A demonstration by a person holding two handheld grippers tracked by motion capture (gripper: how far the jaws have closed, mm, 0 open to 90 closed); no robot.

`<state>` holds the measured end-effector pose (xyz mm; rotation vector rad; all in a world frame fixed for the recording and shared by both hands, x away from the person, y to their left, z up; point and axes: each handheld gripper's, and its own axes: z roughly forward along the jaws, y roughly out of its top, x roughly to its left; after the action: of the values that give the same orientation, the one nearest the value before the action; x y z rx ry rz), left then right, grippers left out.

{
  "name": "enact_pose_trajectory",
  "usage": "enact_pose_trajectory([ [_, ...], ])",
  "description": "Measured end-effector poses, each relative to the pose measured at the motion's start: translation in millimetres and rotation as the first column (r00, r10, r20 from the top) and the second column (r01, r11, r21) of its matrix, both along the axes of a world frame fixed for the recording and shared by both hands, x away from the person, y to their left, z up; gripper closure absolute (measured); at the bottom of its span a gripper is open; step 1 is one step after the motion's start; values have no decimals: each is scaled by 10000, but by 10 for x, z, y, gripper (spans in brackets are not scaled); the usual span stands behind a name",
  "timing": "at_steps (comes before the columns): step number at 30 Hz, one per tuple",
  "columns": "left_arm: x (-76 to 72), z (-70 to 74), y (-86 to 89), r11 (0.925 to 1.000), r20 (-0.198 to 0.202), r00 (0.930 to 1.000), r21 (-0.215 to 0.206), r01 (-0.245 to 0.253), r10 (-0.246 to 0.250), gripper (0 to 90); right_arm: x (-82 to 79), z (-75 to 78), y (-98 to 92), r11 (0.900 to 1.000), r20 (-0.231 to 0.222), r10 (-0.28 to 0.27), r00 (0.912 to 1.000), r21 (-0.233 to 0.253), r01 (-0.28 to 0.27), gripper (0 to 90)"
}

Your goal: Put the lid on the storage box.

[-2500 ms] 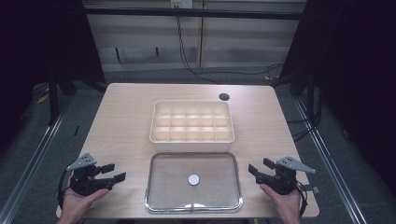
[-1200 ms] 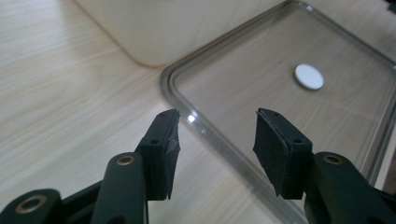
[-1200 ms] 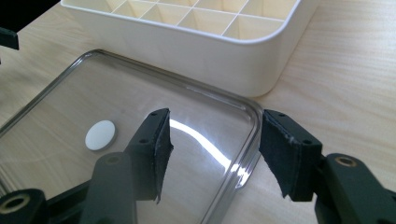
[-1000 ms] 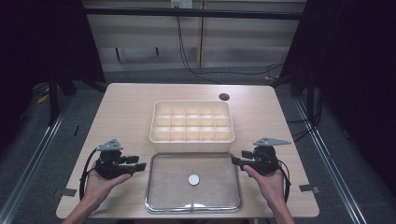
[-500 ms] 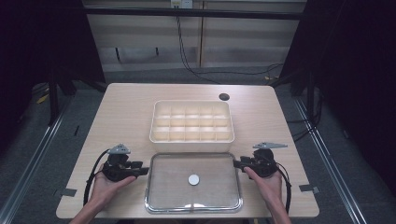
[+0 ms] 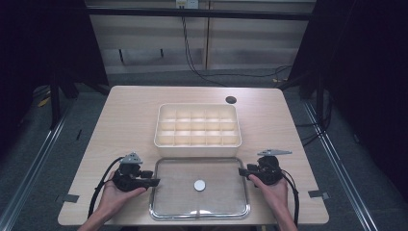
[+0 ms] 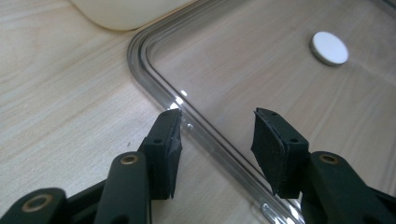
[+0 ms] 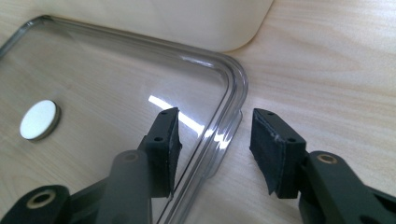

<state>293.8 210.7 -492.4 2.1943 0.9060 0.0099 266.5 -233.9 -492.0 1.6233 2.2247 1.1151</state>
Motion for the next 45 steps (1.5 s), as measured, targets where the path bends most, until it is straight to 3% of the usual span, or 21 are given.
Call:
enact_pose_trajectory([
  [6,-8,-12,-21,9999,128,9999,98,99,-100,535,3,-34,30,9999,-109,50,9999,-150,-52,524],
  [11,-24,-18,-41,9998,225,9996,104,189,-191,561,-2,-50,54,10000,-167,-51,9998,12,51,533],
  [17,-33,-17,-42,9996,385,9991,248,162,-171,600,-6,-63,46,9993,-203,-180,9996,310,186,550],
  [22,-26,-17,-26,9994,308,9991,200,283,-289,618,-8,-84,-5,9934,-453,-523,9976,993,566,583],
  [25,-33,-29,-16,9996,353,9990,71,265,-267,619,-11,-109,-53,9821,-729,-768,9944,1664,880,577],
  [30,-50,-38,8,9997,323,9992,-74,250,-247,625,-16,-113,-65,9736,-967,-853,9916,2034,1036,557],
  [31,-56,-35,7,9997,341,9991,-24,253,-252,625,-21,-119,-73,9649,-1147,-973,9886,2328,1220,551],
  [33,-56,-35,9,9997,349,9990,-15,264,-263,625,-21,-127,-84,9620,-1154,-985,9884,2430,1243,551],
  [34,-56,-35,9,9997,355,9990,-20,264,-263,625,-24,-128,-93,9551,-1275,-1056,9862,2631,1363,551],
  [35,-58,-37,8,9996,357,9990,-47,265,-263,625,-33,-142,-129,9374,-1458,-1130,9828,3124,1541,558],
  [36,-58,-37,8,9996,357,9990,-47,265,-263,625,-33,-142,-129,9374,-1458,-1130,9828,3124,1541,558],
  [37,-60,-38,8,9997,367,9990,-50,257,-255,625,-46,-156,-153,9290,-1487,-1132,9824,3347,1577,563],
  [41,-64,-33,11,9996,367,9990,16,268,-268,625,-58,-150,-161,9258,-1544,-1153,9812,3412,1625,583],
  [43,-67,-32,19,9998,348,9992,23,206,-206,625,-70,-144,-183,9151,-1502,-1170,9817,3677,1653,620],
  [44,-67,-32,19,9998,348,9992,23,206,-206,625,-70,-144,-183,9151,-1502,-1170,9817,3677,1653,620],
  [45,-69,-34,23,9999,361,9992,3,145,-145,626,-82,-141,-200,9019,-1477,-1174,9820,3981,1678,648],
])
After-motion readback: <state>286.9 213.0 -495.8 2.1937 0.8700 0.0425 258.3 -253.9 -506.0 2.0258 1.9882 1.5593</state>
